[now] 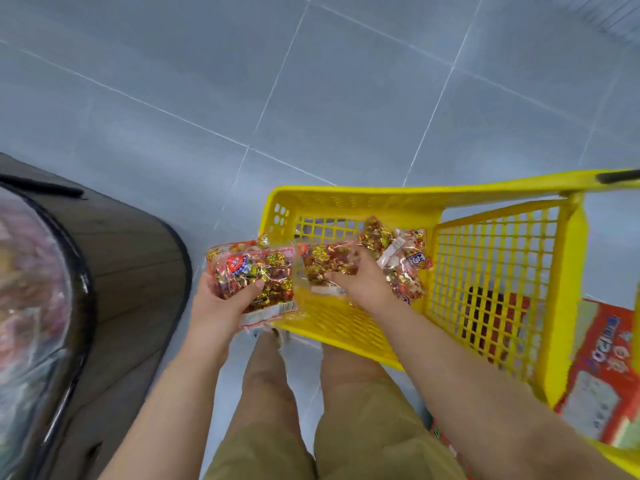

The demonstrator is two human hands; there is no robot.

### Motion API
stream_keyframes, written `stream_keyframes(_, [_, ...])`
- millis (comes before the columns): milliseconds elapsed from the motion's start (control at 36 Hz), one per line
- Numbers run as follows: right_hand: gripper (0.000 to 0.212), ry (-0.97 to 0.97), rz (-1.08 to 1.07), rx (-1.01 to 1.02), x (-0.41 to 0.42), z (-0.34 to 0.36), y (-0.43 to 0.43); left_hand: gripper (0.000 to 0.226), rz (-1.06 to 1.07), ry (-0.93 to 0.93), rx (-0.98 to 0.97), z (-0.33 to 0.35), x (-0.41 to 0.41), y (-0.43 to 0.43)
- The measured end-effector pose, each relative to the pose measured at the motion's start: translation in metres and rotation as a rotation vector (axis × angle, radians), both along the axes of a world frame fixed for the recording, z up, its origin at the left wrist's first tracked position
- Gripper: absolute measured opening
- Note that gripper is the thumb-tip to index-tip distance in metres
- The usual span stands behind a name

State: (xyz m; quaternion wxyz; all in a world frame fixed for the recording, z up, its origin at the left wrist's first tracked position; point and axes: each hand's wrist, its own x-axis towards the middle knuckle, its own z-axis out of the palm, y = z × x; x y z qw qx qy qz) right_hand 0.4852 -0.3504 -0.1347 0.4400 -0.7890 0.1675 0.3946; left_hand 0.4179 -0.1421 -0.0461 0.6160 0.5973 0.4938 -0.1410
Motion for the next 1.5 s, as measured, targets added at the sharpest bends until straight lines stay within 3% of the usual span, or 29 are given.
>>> stream_keyframes(139, [0.079, 0.022, -0.136, 0.133, 0.011, 0.073, 0.016, 0.033, 0.169, -0.059, -0.019, 0.045, -0.026, 0.026])
stream_keyframes(278, [0.037, 0.09, -0.154, 0.411, 0.014, 0.144, 0.069, 0.038, 0.318, -0.149, -0.063, 0.086, -0.065, 0.069])
stream_keyframes(417, [0.033, 0.238, -0.039, 0.683, -0.014, 0.195, 0.15, 0.031, 0.46, -0.265, -0.069, 0.12, -0.119, 0.132])
stream_keyframes(611, [0.02, 0.39, 0.132, 0.853, -0.108, 0.24, 0.285, 0.035, 0.614, -0.36, 0.061, 0.166, -0.22, 0.236])
stream_keyframes(722, [0.063, 0.505, 0.214, 1.021, -0.164, 0.246, 0.354, 0.038, 0.652, -0.427, 0.101, 0.187, -0.28, 0.285])
stream_keyframes(778, [0.063, 0.509, 0.258, 1.011, -0.19, 0.251, 0.382, 0.04, 0.675, -0.423, 0.147, 0.195, -0.306, 0.304])
stream_keyframes(889, [0.029, 0.307, 0.577, 0.767, -0.234, 0.266, 0.428, 0.045, 0.715, -0.44, 0.176, 0.206, -0.35, 0.333])
stream_keyframes(1028, [0.065, -0.075, 1.047, 0.482, -0.254, 0.277, 0.468, 0.038, 0.722, -0.482, 0.177, 0.212, -0.383, 0.354])
stream_keyframes(1139, [0.079, -0.306, 1.36, 0.358, -0.259, 0.287, 0.502, 0.037, 0.673, -0.495, 0.2, 0.217, -0.392, 0.367])
stream_keyframes(1250, [0.087, -0.474, 1.385, 0.314, -0.261, 0.296, 0.538, 0.036, 0.745, -0.509, 0.227, 0.219, -0.394, 0.383])
stream_keyframes(1361, [0.088, -0.378, 1.29, 0.368, -0.253, 0.3, 0.571, 0.036, 0.866, -0.544, 0.262, 0.223, -0.397, 0.405])
stream_keyframes(1417, [0.08, -0.302, 1.284, 0.378, -0.245, 0.294, 0.588, 0.035, 0.903, -0.527, 0.298, 0.227, -0.401, 0.419])
stream_keyframes(1500, [0.047, -0.093, 1.106, 0.525, -0.235, 0.29, 0.614, 0.037, 0.994, -0.511, 0.348, 0.232, -0.412, 0.438])
